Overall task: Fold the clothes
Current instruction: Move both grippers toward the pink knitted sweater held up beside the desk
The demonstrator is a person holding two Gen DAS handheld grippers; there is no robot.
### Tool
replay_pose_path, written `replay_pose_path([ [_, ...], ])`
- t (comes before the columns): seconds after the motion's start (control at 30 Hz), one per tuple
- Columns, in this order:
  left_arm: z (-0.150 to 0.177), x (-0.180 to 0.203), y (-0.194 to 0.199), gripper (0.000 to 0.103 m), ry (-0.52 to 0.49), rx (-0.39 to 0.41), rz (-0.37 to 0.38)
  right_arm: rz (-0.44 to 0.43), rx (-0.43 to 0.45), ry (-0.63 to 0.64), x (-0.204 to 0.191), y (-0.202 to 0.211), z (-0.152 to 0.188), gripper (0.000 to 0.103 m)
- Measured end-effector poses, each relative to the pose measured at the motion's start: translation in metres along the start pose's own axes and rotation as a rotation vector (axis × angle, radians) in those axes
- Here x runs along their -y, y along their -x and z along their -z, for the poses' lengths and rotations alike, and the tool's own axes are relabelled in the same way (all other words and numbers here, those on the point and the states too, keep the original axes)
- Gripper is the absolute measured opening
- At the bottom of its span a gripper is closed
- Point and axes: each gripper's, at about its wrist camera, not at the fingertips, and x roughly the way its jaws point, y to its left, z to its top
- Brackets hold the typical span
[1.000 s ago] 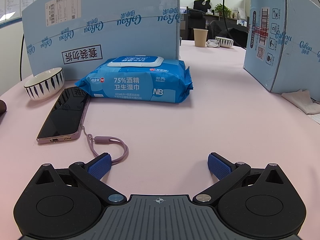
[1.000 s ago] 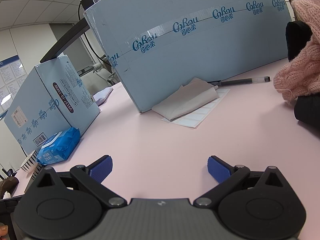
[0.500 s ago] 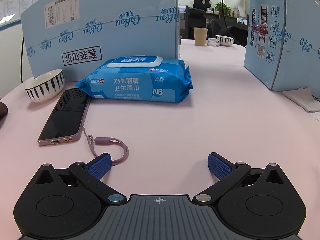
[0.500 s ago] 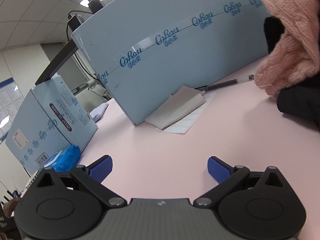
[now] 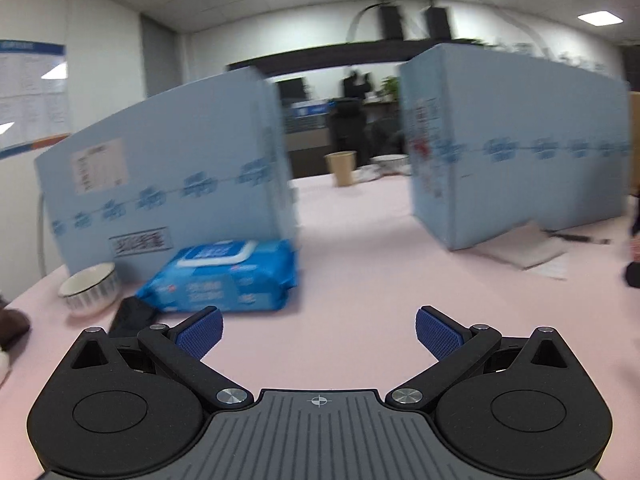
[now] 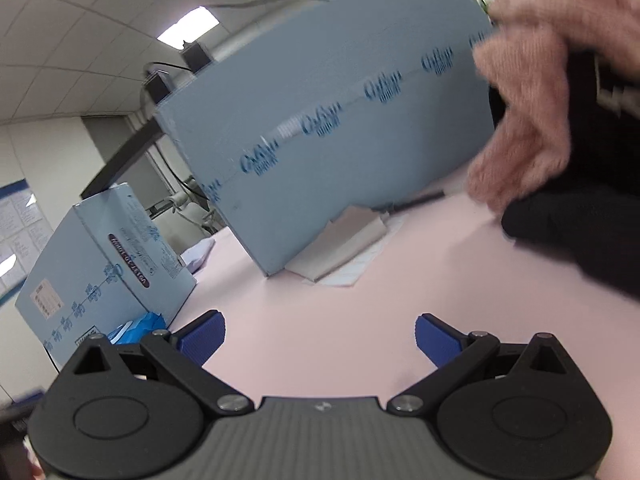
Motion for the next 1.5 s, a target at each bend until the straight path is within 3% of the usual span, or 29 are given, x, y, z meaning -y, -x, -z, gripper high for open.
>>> replay_pose_path([
  [0.13, -0.029, 0.042, 0.017, 0.103, -0.065, -0.003, 0.254, -0.002, 0.061, 0.105, 0.003, 0.05, -0.013, 0.103],
  [0.2, -0.04, 0.053, 0.016, 0.103, -0.083, -0.027, 0.328, 0.043, 0.107, 0.127, 0.015, 0.075, -0.026, 0.103],
  [0.33, -0.057, 0.079, -0.003, 0.103, -0.062, -0.067, 0.424, 0.15, 0.195, 0.093, 0.055, 0.125, -0.059, 0.103],
  [0.53, -0.074, 0.109, -0.024, 0.103, 0.079, -0.115, 0.566, 0.282, 0.29, -0.005, 0.112, 0.164, -0.099, 0.103],
  [0.67, -0.084, 0.127, -0.05, 0.103, 0.133, -0.123, 0.607, 0.382, 0.345, -0.068, 0.145, 0.165, -0.126, 0.103],
  [0.87, -0.088, 0.143, -0.078, 0.103, 0.123, -0.157, 0.593, 0.495, 0.293, -0.06, 0.181, 0.14, -0.149, 0.103],
  [1.2, -0.088, 0.162, -0.123, 0.103, 0.145, -0.236, 0.612, 0.499, 0.194, -0.098, 0.218, 0.102, -0.17, 0.103],
  [1.4, -0.088, 0.176, -0.135, 0.103, 0.182, -0.283, 0.659, 0.484, 0.159, -0.116, 0.224, 0.091, -0.172, 0.103],
  [1.5, -0.086, 0.174, -0.138, 0.103, 0.223, -0.297, 0.701, 0.437, 0.152, -0.147, 0.227, 0.092, -0.173, 0.103],
])
